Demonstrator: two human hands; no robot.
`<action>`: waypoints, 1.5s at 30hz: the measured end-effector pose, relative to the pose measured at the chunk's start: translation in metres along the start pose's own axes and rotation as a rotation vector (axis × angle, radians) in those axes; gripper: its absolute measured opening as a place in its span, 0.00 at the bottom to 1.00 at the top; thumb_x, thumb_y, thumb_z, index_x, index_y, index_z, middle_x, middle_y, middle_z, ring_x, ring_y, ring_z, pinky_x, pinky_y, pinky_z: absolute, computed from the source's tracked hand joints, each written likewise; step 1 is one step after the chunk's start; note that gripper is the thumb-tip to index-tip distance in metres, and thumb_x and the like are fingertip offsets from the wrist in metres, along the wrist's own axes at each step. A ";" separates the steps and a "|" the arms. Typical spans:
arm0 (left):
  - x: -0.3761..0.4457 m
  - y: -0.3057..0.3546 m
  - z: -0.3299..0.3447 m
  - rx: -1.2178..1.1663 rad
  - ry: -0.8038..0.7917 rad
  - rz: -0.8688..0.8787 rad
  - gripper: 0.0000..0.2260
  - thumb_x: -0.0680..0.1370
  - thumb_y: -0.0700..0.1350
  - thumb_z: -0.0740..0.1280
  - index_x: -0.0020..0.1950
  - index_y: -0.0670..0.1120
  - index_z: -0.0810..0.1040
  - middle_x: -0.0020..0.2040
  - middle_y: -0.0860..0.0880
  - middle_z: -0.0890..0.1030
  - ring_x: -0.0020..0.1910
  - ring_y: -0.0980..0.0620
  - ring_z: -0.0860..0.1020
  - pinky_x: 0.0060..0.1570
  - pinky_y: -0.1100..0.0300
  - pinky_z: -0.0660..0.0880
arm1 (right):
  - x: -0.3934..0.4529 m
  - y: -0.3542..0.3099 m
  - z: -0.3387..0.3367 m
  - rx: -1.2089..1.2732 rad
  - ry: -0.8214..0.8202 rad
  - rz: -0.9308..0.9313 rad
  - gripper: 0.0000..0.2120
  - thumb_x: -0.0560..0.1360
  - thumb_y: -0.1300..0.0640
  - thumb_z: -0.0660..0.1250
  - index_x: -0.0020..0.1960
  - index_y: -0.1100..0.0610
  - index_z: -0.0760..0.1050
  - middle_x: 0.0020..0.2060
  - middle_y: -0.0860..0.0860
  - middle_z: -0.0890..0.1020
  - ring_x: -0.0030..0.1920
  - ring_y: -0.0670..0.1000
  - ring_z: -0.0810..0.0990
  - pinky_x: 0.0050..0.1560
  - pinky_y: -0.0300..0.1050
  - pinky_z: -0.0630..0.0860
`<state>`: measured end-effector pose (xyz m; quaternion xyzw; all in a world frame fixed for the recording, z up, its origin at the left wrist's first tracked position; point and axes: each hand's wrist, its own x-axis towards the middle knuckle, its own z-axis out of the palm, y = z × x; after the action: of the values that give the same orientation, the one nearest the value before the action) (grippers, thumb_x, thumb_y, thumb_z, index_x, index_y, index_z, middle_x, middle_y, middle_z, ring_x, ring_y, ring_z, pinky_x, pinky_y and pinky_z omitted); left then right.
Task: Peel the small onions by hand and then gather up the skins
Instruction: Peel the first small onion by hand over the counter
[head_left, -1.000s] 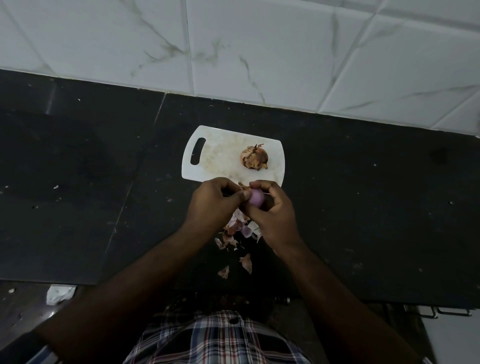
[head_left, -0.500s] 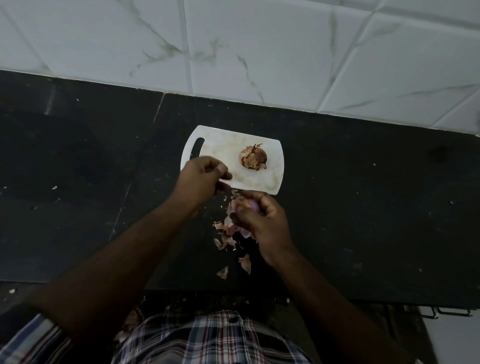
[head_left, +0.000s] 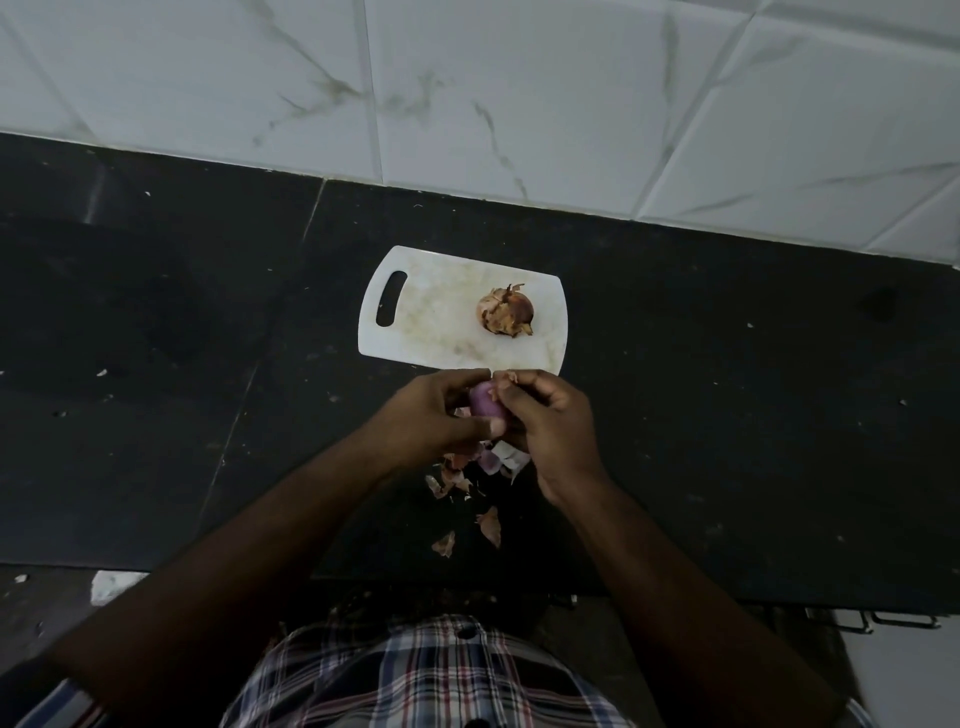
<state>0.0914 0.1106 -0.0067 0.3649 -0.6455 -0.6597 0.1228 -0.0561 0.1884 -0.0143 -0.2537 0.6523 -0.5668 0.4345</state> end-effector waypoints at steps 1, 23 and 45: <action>0.001 0.000 0.002 0.080 0.036 0.038 0.24 0.73 0.43 0.77 0.68 0.50 0.78 0.56 0.52 0.85 0.53 0.52 0.85 0.55 0.47 0.82 | 0.001 0.000 0.001 -0.052 0.021 -0.018 0.04 0.77 0.63 0.70 0.48 0.58 0.84 0.43 0.55 0.86 0.47 0.57 0.86 0.49 0.58 0.83; -0.002 -0.017 -0.003 -0.057 0.257 0.083 0.25 0.73 0.36 0.76 0.67 0.51 0.76 0.58 0.55 0.81 0.54 0.56 0.82 0.47 0.63 0.81 | 0.008 -0.007 -0.013 -0.628 -0.030 -0.005 0.15 0.76 0.47 0.68 0.43 0.59 0.83 0.35 0.56 0.84 0.35 0.48 0.80 0.37 0.54 0.79; -0.001 -0.011 -0.008 -0.451 -0.019 -0.055 0.14 0.78 0.35 0.68 0.64 0.42 0.80 0.55 0.42 0.83 0.45 0.48 0.83 0.43 0.56 0.81 | 0.017 -0.018 -0.006 -0.916 -0.123 -0.615 0.05 0.73 0.65 0.66 0.44 0.58 0.80 0.41 0.52 0.81 0.43 0.52 0.79 0.43 0.51 0.78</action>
<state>0.1003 0.1070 -0.0159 0.3392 -0.4727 -0.7938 0.1770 -0.0724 0.1736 -0.0023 -0.6282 0.7013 -0.3101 0.1317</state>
